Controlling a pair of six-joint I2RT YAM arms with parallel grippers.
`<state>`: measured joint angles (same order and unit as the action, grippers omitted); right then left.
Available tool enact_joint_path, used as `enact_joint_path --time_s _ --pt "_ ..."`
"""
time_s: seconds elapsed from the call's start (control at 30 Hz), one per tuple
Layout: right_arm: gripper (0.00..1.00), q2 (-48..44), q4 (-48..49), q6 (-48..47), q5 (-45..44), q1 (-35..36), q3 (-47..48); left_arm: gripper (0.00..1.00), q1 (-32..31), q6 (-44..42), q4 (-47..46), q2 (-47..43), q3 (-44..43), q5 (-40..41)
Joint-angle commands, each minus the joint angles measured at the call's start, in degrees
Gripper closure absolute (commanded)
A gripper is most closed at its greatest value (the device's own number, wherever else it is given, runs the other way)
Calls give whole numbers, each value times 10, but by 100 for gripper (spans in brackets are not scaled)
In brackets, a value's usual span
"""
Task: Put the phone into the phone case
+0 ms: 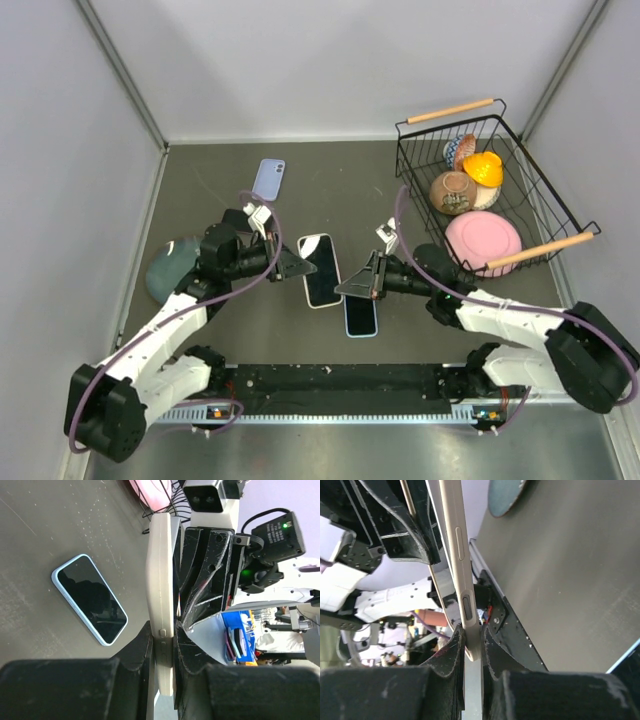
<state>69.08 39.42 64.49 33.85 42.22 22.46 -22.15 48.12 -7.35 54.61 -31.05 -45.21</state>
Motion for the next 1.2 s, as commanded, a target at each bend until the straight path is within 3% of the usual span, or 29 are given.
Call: enact_joint_path --time_s 0.0,0.07,0.13,0.17,0.2,0.33,0.37,0.47,0.6,0.8,1.0,1.17 --pt "100 -56 -134 -41 -76 39 80 100 -13 -86 31 -2 -9 58" --pt "98 -65 -135 -38 -85 48 77 100 -14 -65 -3 -6 6 18" --pt "88 -89 -138 -45 -90 51 63 100 -14 -51 -4 -21 9 0" --pt "71 -103 -145 -59 -94 51 58 100 -14 -51 1 -29 9 -11" --pt "63 -118 -159 -73 -99 51 56 100 -14 -55 8 -38 8 -17" --pt "40 -207 -281 -160 -131 52 82 100 -14 -56 20 -78 18 -63" --pt "29 -213 -290 -184 -129 51 87 100 -14 -54 18 -81 20 -84" --pt "17 -211 -308 -212 -100 48 108 100 -15 -43 -11 -83 38 -124" --pt "15 -189 -287 -219 -63 48 123 100 -18 -31 -34 -81 51 -195" --pt "19 -141 -235 -213 -34 48 130 100 -32 -34 -36 -94 53 -223" --pt "30 -111 -204 -212 -15 48 138 100 -37 -33 -46 -82 59 -223" --pt "46 -107 -182 -218 -13 45 133 100 -37 -27 -57 -65 59 -212"
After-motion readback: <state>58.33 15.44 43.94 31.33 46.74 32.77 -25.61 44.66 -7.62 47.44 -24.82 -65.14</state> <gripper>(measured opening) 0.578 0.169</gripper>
